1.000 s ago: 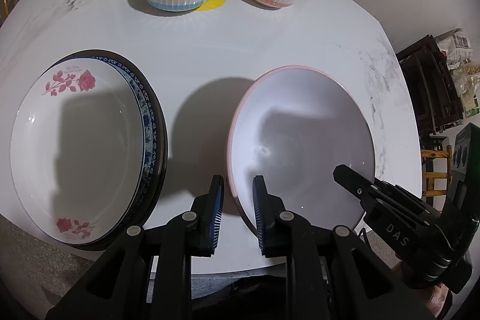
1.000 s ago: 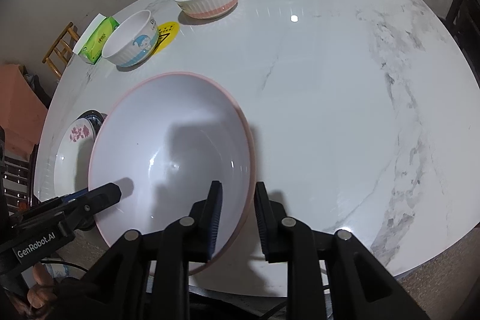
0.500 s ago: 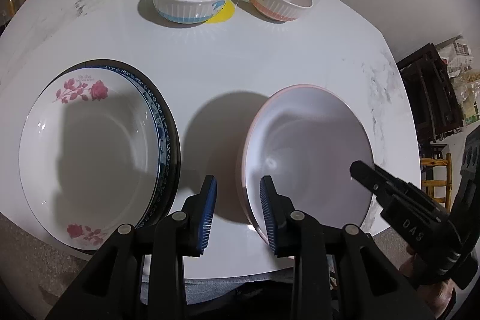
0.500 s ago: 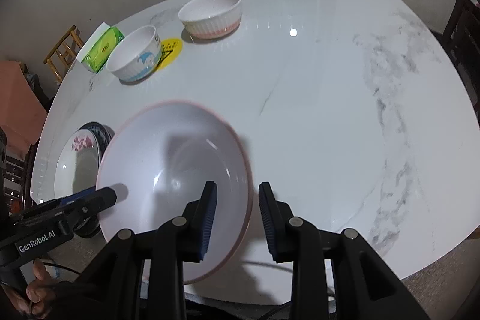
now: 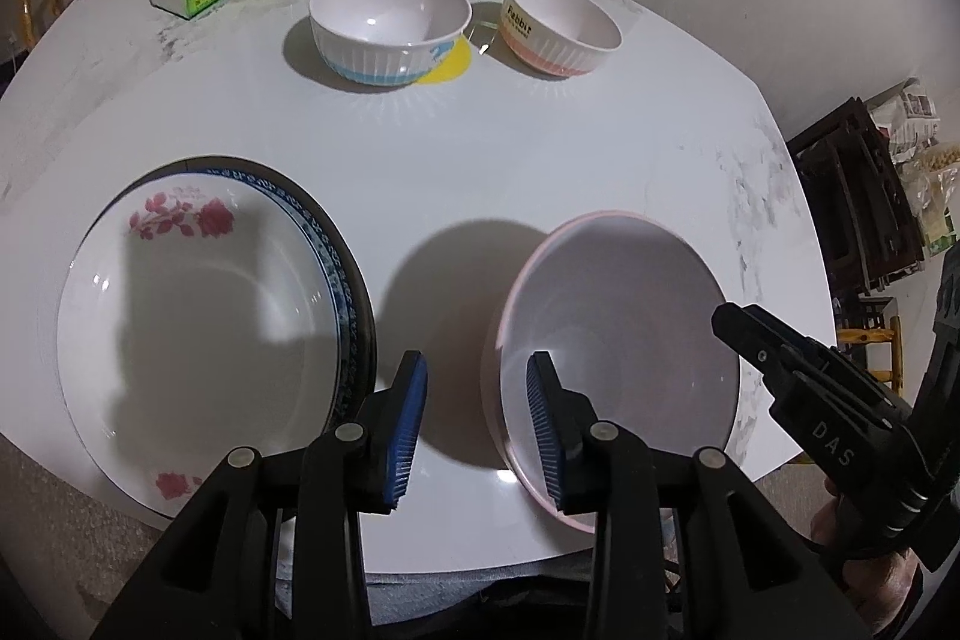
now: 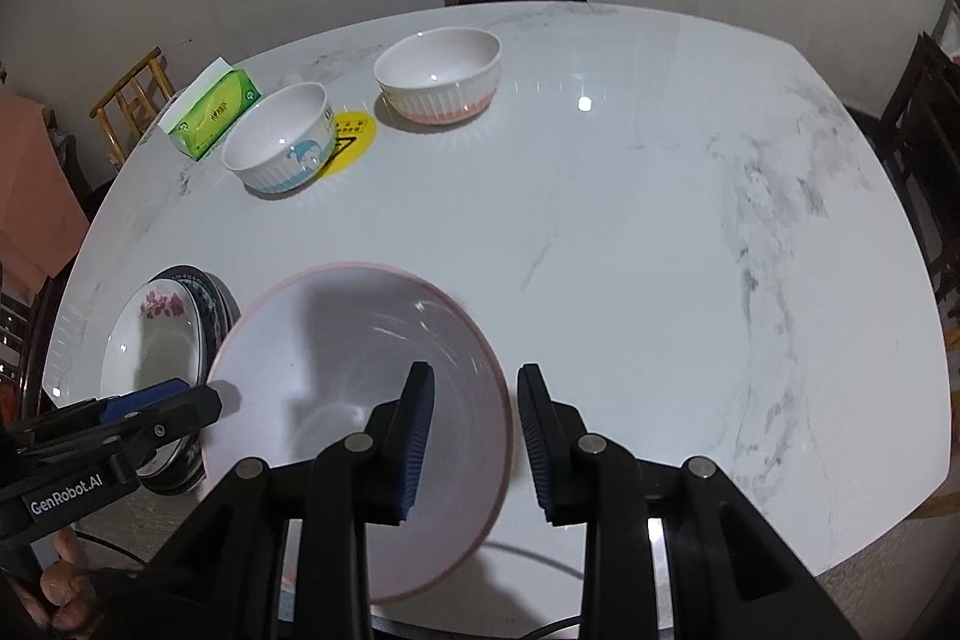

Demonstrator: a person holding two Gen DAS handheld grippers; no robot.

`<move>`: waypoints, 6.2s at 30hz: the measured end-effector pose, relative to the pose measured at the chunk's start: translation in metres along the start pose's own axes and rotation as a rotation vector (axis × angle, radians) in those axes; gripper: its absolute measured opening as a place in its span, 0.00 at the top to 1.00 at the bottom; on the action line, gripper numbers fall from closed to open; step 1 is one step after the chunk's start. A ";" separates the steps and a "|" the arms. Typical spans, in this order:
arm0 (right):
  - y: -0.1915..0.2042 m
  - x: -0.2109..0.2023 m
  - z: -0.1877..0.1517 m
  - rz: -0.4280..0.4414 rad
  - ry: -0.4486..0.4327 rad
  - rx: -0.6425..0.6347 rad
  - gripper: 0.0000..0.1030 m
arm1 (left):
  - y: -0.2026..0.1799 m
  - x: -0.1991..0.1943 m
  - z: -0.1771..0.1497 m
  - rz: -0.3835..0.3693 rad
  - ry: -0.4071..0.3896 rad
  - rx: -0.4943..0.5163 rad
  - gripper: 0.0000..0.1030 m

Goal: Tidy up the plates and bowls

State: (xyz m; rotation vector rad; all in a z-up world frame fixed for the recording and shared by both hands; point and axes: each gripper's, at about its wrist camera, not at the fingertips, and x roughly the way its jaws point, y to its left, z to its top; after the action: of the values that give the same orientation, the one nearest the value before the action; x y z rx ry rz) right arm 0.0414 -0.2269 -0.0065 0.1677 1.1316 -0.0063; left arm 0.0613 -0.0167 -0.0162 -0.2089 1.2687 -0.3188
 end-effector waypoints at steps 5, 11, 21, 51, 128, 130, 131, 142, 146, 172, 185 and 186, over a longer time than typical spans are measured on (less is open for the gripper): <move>0.010 -0.002 0.009 -0.004 -0.023 -0.040 0.72 | 0.003 -0.006 0.004 0.039 -0.049 0.006 0.69; 0.022 0.002 0.019 0.000 -0.024 -0.079 0.72 | 0.013 -0.009 0.016 0.081 -0.085 -0.006 0.64; 0.041 0.010 0.049 0.069 -0.012 -0.095 0.72 | 0.048 -0.017 0.044 0.121 -0.133 -0.084 0.61; 0.092 0.107 0.173 0.228 0.133 -0.122 0.72 | 0.103 0.033 0.170 0.101 -0.120 -0.224 0.57; 0.012 -0.030 0.058 0.160 0.044 -0.039 0.89 | -0.045 -0.024 0.049 0.055 -0.061 0.081 0.86; 0.009 -0.032 0.044 0.162 0.058 -0.032 0.89 | -0.046 -0.024 0.038 0.059 -0.049 0.089 0.86; 0.008 -0.032 0.039 0.163 0.062 -0.031 0.89 | -0.046 -0.023 0.034 0.060 -0.046 0.088 0.86; -0.004 -0.016 -0.008 0.158 0.130 0.011 0.89 | -0.049 -0.002 0.001 0.087 0.018 0.111 0.86; -0.006 -0.005 -0.013 0.151 0.152 0.014 0.89 | -0.050 0.010 -0.003 0.104 0.044 0.112 0.86; 0.003 0.014 -0.016 0.110 0.186 -0.020 0.85 | -0.054 0.023 -0.001 0.155 0.055 0.144 0.73; -0.003 0.013 -0.014 0.109 0.183 -0.015 0.84 | -0.058 0.019 0.000 0.142 0.029 0.160 0.66; -0.003 0.012 -0.014 0.109 0.184 -0.014 0.84 | -0.058 0.018 0.000 0.144 0.025 0.160 0.66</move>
State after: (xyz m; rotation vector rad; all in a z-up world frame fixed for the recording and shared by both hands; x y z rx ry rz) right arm 0.0339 -0.2270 -0.0237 0.2210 1.3040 0.1154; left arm 0.0592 -0.0774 -0.0135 0.0236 1.2689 -0.2981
